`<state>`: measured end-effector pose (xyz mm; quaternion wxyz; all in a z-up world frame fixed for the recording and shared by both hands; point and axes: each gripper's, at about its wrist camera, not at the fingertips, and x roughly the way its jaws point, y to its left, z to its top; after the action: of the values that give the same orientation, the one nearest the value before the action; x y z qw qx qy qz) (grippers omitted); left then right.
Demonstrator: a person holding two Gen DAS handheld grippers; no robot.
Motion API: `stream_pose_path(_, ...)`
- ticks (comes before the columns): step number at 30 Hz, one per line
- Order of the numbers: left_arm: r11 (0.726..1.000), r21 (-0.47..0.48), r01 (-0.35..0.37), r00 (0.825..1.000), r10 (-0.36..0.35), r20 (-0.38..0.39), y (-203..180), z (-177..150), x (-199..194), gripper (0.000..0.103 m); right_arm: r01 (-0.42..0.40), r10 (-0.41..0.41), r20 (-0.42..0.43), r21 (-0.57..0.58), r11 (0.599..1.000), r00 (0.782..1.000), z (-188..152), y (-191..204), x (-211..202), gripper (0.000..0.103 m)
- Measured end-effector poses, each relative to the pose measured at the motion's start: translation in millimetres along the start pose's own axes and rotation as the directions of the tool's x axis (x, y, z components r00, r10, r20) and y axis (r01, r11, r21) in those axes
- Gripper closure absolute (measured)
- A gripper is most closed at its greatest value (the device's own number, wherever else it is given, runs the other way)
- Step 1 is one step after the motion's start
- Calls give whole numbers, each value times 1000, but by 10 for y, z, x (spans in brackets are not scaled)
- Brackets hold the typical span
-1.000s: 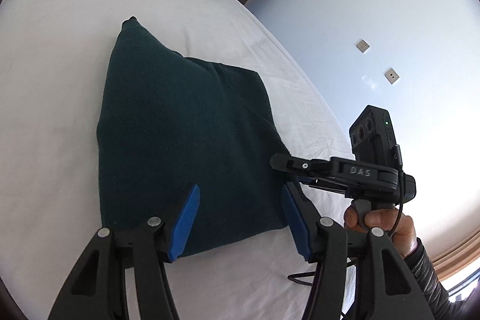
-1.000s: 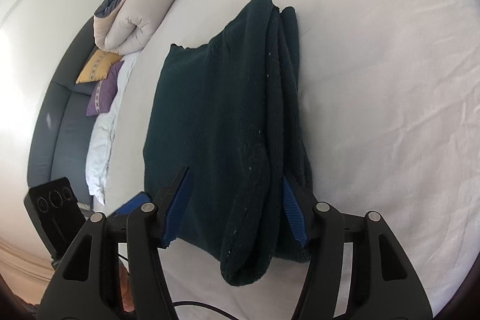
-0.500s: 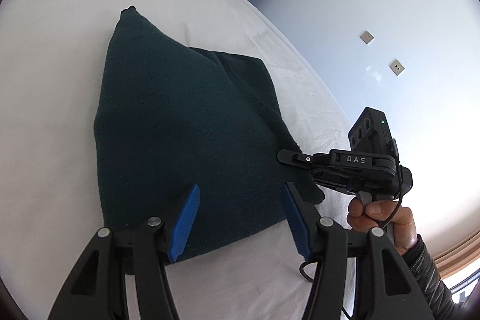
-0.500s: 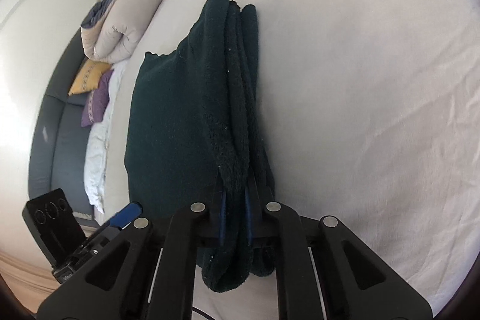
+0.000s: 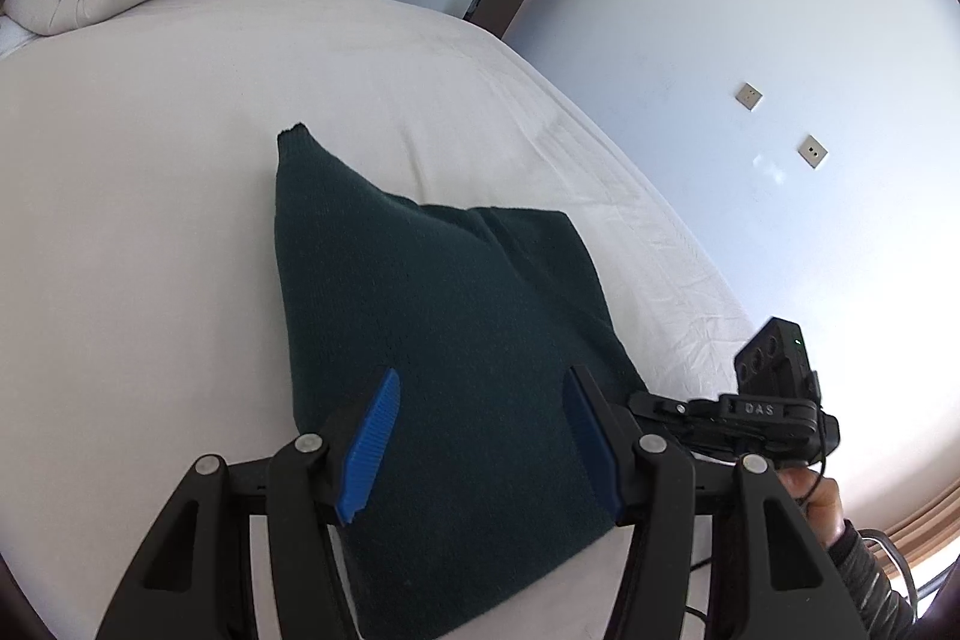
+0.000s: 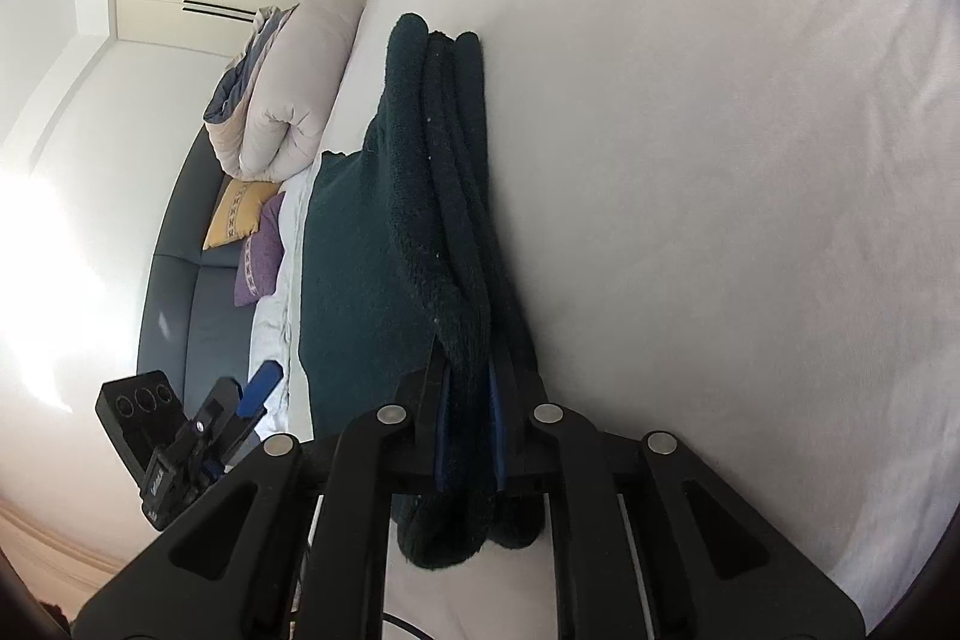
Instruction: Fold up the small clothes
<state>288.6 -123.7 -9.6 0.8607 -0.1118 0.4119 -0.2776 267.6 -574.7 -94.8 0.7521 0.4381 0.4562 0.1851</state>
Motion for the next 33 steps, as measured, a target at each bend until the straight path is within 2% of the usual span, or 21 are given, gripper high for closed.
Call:
stream_pose_path(2, 1000, 9, 4, 1000, -4, -9, 57, 118, 97, 47, 22, -22, 30, -3, 1000, 999, -52, 16, -112, 92)
stream_pose_path(4, 1000, 16, -10, 999, 11, -39, 122, 237, 261, 57, 60, -59, 78, -12, 998, 995, -103, 23, -277, 86)
stream_pose_path(9, 997, -9, -77, 990, 75, -119, 332, 311, 716, 59, 67, -59, 160, -43, 997, 985, 33, 99, -601, 85)
stream_pose_path(11, 994, 30, -102, 987, 105, -119, 288, 261, 803, 59, 91, -80, 166, -60, 994, 983, 160, 197, -627, 72)
stream_pose_path(12, 991, 62, -122, 985, 129, -114, 236, 241, 826, 59, 110, -97, 173, -71, 991, 980, 215, 245, -597, 52)
stream_pose_path(13, 984, 100, -146, 982, 157, -108, 174, 215, 854, 59, 122, -106, 185, -77, 990, 977, 257, 276, -575, 37)
stream_pose_path(14, 981, 117, -154, 981, 166, -104, 147, 200, 869, 59, 130, -112, 197, -80, 988, 974, 302, 309, -542, 35)
stream_pose_path(18, 986, 105, -132, 987, 141, -78, 160, 202, 699, 55, 134, -119, 147, -92, 987, 982, 495, 438, -248, 35)
stream_pose_path(20, 986, 101, -130, 990, 134, -39, 176, 198, 536, 51, 142, -128, 115, -125, 982, 985, 503, 603, 4, 35)
stream_pose_path(22, 983, 83, -162, 987, 161, 27, 246, 179, 359, 32, 166, -152, 96, -172, 971, 984, 508, 695, 137, 35)
stream_pose_path(24, 986, 40, -159, 987, 157, 41, 367, 167, 289, 28, 201, -188, 84, -197, 960, 979, 518, 751, 247, 35)
stream_pose_path(26, 990, -36, -137, 991, 136, -4, 550, 141, 328, 27, 216, -209, 58, -205, 954, 976, 512, 756, 349, 35)
stream_pose_path(29, 987, -146, -71, 994, 58, -88, 754, 55, 462, 27, 223, -218, 44, -201, 954, 975, 486, 690, 441, 35)
stream_pose_path(33, 976, -217, 0, 989, -33, -147, 765, -14, 618, 29, 216, -211, 47, -185, 959, 976, 479, 675, 436, 40)
